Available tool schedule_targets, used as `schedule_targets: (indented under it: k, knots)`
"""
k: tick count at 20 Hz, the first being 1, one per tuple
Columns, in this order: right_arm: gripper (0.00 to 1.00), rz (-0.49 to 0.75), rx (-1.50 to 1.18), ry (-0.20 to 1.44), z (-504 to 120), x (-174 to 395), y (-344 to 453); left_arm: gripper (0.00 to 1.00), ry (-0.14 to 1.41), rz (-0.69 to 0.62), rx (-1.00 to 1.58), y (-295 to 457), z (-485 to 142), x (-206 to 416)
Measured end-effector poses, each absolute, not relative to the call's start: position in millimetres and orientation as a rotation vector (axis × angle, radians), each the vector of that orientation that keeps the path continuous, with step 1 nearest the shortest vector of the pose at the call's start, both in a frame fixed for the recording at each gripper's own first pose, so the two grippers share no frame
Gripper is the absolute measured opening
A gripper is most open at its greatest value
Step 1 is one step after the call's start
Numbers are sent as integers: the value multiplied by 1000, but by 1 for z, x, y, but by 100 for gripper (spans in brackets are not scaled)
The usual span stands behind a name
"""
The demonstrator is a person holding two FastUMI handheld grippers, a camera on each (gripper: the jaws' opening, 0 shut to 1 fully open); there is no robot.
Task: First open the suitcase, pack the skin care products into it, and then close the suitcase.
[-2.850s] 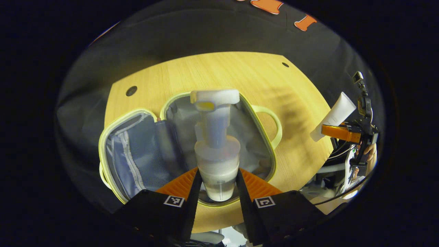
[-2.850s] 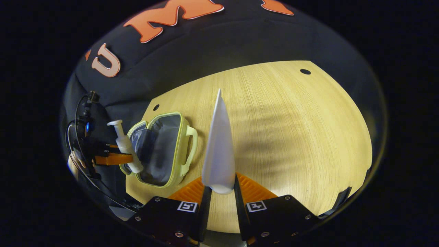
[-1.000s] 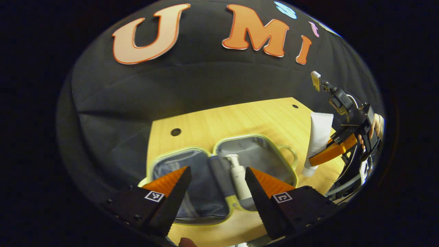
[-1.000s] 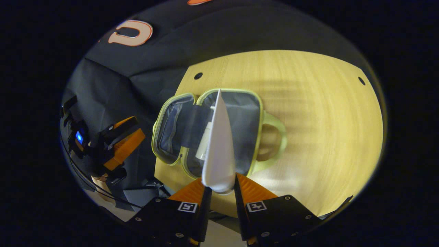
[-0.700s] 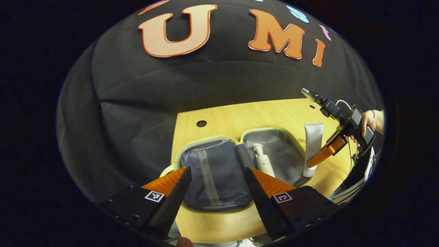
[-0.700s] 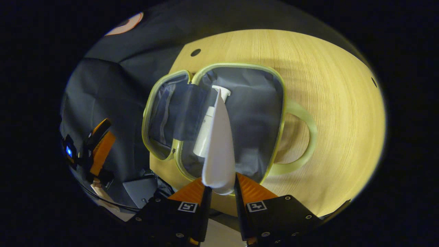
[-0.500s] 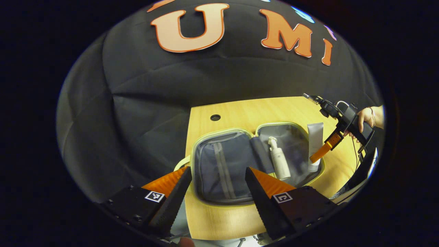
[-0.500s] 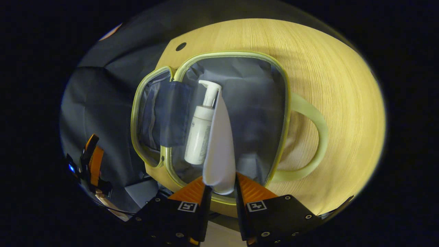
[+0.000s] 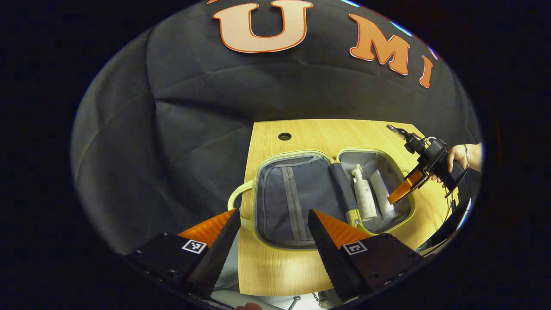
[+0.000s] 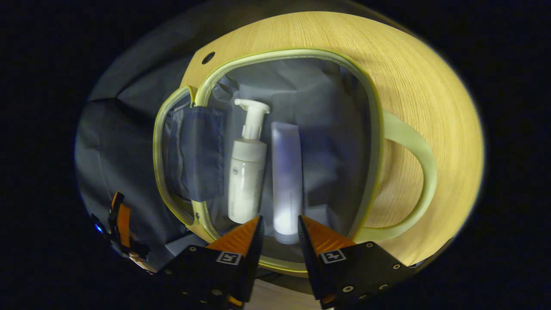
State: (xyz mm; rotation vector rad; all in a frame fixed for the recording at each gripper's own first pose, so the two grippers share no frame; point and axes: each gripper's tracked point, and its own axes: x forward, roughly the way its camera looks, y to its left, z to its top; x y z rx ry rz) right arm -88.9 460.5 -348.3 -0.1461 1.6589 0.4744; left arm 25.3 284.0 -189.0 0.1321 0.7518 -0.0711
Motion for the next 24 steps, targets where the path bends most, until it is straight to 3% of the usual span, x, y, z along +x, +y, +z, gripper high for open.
schedule_targets:
  k: [1, 2, 3, 4, 9, 14, 24]
  knots:
    - [60, 483, -133, 1653, -344, -91, 464, 99, 747, -68, 134, 287, -186, 26]
    - [71, 492, -120, 1649, -340, -93, 468, 99, 743, -65, 137, 289, -184, 26]
    - [73, 506, -110, 1632, -335, -93, 471, 99, 737, -63, 137, 290, -182, 28]
    - [94, 517, -113, 1610, -330, -92, 470, 98, 732, -59, 137, 291, -179, 27]
    - [95, 580, -93, 1423, -286, -79, 476, 98, 711, -35, 94, 304, -175, 30]
    - [95, 608, -108, 1084, -225, -33, 478, 98, 666, 18, -37, 342, -173, 47]
    - [96, 517, -144, 919, -166, -17, 427, 98, 548, -78, -594, 402, -229, 108]
